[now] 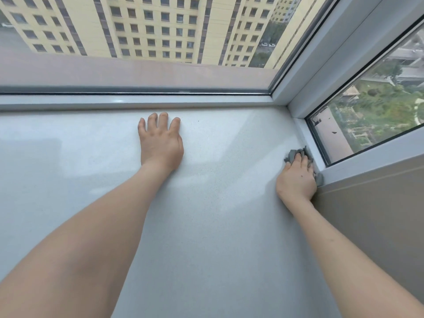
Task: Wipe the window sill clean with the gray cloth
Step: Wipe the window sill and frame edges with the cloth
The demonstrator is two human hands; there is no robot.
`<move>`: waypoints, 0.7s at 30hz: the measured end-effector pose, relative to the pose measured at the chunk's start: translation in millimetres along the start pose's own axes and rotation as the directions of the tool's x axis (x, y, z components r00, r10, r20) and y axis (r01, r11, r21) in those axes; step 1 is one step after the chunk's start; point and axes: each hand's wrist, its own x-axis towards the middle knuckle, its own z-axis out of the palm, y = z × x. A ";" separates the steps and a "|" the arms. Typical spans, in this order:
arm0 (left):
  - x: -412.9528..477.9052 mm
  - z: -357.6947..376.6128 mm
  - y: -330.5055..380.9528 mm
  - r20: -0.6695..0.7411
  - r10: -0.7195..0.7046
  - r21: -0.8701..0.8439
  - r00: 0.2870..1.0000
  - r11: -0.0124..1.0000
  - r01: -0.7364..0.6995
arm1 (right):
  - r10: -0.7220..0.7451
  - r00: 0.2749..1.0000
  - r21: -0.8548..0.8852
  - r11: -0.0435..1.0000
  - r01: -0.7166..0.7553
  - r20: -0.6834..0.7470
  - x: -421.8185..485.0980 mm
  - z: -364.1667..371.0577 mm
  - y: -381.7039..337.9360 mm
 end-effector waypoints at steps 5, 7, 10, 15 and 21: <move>7.2 4.0 -8.8 0.022 0.017 -0.038 1.000 0.999 -0.016 | 0.034 0.998 -0.093 0.995 -0.028 0.059 -38.1 -0.2 -15.9; 7.4 5.1 -11.6 0.065 0.018 -0.042 0.998 0.999 -0.015 | 0.010 0.998 -0.146 0.989 -0.001 0.064 -64.5 0.3 -17.9; 6.6 6.9 -14.7 0.116 0.035 -0.030 0.993 0.999 -0.031 | -0.095 0.985 -0.180 0.976 0.120 0.142 -116.6 0.1 -18.0; 9.3 6.6 -20.7 0.139 0.069 -0.001 0.988 0.998 -0.070 | -0.187 0.948 0.388 0.918 0.076 0.256 -155.9 -39.6 -23.5; 21.7 12.9 -29.0 0.124 0.073 -0.005 0.990 0.997 -0.073 | -0.096 0.944 0.633 0.762 -0.135 0.316 -83.7 -83.5 -22.3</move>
